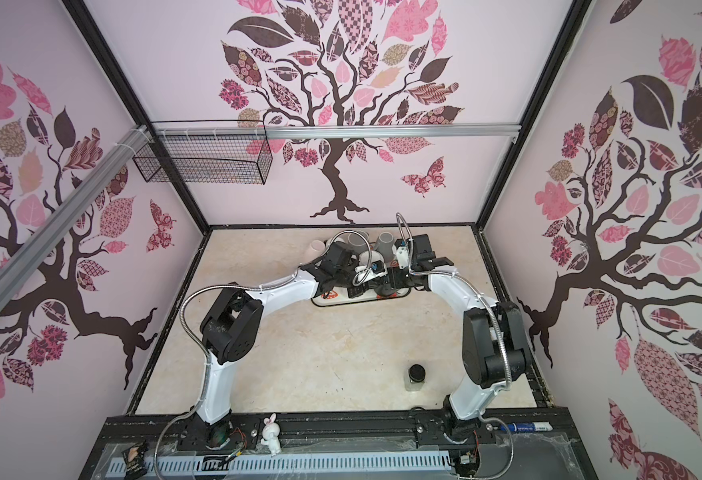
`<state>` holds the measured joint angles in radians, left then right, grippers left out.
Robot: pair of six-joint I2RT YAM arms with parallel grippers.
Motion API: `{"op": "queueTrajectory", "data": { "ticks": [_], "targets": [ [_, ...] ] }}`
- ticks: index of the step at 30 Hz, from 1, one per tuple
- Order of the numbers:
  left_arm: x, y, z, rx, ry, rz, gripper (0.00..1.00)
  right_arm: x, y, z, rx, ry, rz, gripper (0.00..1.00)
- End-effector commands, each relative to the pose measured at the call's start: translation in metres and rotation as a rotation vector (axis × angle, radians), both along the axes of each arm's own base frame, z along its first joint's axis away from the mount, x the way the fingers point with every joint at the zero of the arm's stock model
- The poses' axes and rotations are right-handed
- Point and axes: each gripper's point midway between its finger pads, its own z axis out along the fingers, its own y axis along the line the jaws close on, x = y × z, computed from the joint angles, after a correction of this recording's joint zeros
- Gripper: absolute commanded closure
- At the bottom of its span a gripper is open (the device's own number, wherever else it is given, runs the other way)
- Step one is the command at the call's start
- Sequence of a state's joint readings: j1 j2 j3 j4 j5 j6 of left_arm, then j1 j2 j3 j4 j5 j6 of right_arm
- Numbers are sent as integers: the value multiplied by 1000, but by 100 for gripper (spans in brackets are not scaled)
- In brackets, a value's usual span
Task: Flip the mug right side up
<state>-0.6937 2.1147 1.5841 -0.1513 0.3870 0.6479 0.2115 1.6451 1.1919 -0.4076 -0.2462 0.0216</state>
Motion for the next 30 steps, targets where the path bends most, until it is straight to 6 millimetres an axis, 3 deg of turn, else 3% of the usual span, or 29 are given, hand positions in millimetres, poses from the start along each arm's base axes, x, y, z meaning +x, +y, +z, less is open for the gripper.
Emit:
{"op": "queueTrajectory", "data": {
  "ticks": [1,8,15,19,26,30],
  "targets": [
    [-11,-1,-9,35,48,44,100,6,16,108,187,-251,0,4],
    [-13,-6,2,0,56,78,100,-5,-4,143,329,-352,-87,5],
    [-16,-11,6,3,47,89,100,-7,8,135,393,-325,-39,6],
    [-14,-8,10,-5,63,132,100,-2,4,125,379,-280,-81,8],
    [2,-8,54,-219,185,285,100,-11,-32,133,392,-326,-260,16],
    [8,-14,70,-342,281,365,100,-22,-31,136,475,-359,-279,19]
  ]
}}
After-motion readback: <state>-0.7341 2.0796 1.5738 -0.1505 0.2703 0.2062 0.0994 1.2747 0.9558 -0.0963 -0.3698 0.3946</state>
